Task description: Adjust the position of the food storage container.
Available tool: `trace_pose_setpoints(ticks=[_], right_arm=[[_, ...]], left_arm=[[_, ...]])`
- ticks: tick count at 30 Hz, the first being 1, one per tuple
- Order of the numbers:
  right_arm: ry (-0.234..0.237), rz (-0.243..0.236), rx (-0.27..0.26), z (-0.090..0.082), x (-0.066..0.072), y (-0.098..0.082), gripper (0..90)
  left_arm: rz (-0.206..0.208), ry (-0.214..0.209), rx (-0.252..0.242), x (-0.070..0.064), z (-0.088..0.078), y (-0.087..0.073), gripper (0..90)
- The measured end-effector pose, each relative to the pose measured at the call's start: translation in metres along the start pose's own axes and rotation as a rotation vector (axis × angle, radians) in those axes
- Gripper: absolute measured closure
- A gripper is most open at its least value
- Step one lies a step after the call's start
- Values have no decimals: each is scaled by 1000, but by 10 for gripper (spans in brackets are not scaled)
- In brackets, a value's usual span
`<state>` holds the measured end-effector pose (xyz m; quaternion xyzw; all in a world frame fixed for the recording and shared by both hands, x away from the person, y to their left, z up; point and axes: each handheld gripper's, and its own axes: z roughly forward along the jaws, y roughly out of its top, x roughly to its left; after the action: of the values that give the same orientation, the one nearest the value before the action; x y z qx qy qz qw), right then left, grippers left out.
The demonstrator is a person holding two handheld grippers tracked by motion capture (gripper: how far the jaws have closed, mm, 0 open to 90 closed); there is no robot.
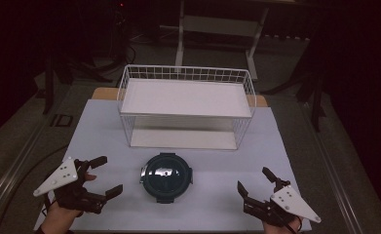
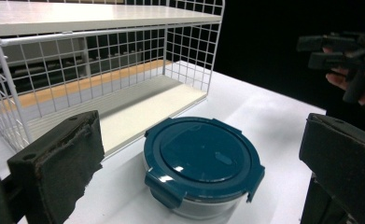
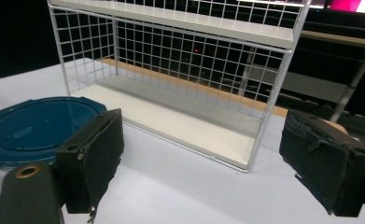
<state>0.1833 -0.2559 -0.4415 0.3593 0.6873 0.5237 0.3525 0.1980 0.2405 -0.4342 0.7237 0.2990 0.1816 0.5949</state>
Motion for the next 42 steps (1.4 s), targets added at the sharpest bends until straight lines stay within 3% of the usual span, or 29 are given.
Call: trace_pose_setpoints(ticks=[3, 6, 11, 15, 20, 27, 28, 31, 39, 42], right_arm=[[-3, -7, 5, 0, 0, 0, 136], [6, -7, 10, 1, 1, 1, 136], [16, 1, 5, 1, 0, 1, 136], [13, 8, 4, 1, -1, 1, 133], [20, 8, 11, 1, 0, 0, 133], [29, 18, 16, 2, -1, -1, 132], [33, 19, 17, 2, -1, -1, 133], [38, 21, 22, 3, 0, -2, 133], [46, 24, 25, 4, 0, -3, 133], [49, 24, 26, 4, 0, -3, 132]], left_arm=[[-14, 12, 11, 3, 2, 3, 0], [-32, -19, 23, 7, 5, 4, 0], [-12, -16, 78, 11, 16, 0, 4], [-2, -8, 123, 14, 25, -5, 59], [4, -10, 199, 20, 38, -16, 197], [3, 2, 291, 26, 49, -30, 539], [-1, 7, 322, 28, 54, -34, 539], [-3, 17, 360, 31, 59, -39, 668], [-17, 14, 466, 34, 74, -51, 888], [-10, 8, 491, 34, 78, -52, 894]])
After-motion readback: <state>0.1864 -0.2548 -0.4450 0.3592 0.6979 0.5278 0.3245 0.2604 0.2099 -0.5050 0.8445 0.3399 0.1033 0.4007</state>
